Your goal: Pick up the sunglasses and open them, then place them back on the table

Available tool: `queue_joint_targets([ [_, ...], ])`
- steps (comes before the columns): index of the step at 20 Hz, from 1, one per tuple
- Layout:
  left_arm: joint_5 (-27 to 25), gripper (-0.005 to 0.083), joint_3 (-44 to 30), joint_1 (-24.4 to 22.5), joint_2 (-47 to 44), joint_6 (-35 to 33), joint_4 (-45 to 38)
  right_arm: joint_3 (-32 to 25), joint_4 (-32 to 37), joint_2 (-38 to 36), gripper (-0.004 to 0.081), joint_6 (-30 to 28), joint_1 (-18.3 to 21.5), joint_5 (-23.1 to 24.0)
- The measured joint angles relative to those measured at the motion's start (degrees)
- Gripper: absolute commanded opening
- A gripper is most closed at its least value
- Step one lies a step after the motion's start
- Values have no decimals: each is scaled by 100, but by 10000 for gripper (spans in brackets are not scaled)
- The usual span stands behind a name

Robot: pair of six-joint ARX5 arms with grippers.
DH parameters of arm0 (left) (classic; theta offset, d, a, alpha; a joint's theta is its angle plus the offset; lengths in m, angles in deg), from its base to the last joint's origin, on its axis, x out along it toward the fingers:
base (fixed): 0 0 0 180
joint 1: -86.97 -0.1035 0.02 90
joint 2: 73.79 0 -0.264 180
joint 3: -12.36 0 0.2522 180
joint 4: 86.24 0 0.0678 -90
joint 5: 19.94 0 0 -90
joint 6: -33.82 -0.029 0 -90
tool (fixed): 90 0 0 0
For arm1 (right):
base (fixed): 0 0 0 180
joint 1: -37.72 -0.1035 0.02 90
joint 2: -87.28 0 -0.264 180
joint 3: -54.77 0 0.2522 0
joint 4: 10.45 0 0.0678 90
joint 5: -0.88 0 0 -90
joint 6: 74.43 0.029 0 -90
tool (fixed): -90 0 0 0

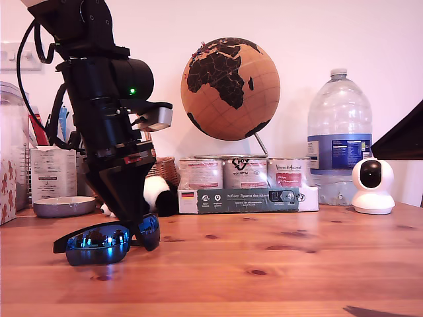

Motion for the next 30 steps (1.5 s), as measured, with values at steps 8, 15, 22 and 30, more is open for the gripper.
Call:
queue_joint_targets([
  [8,42,360,17,35,214,-22,52,0,0,0,-11,0,0,2],
  [15,20,349,17,74,444,-201,15,0,0,0,-11,2,0,4],
  [22,151,182,17,74,444,-264,-48,0,0,0,-11,0,0,4],
  [30,151,98,17,109,444,-796,4,0,0,2,-11,81,0,68],
])
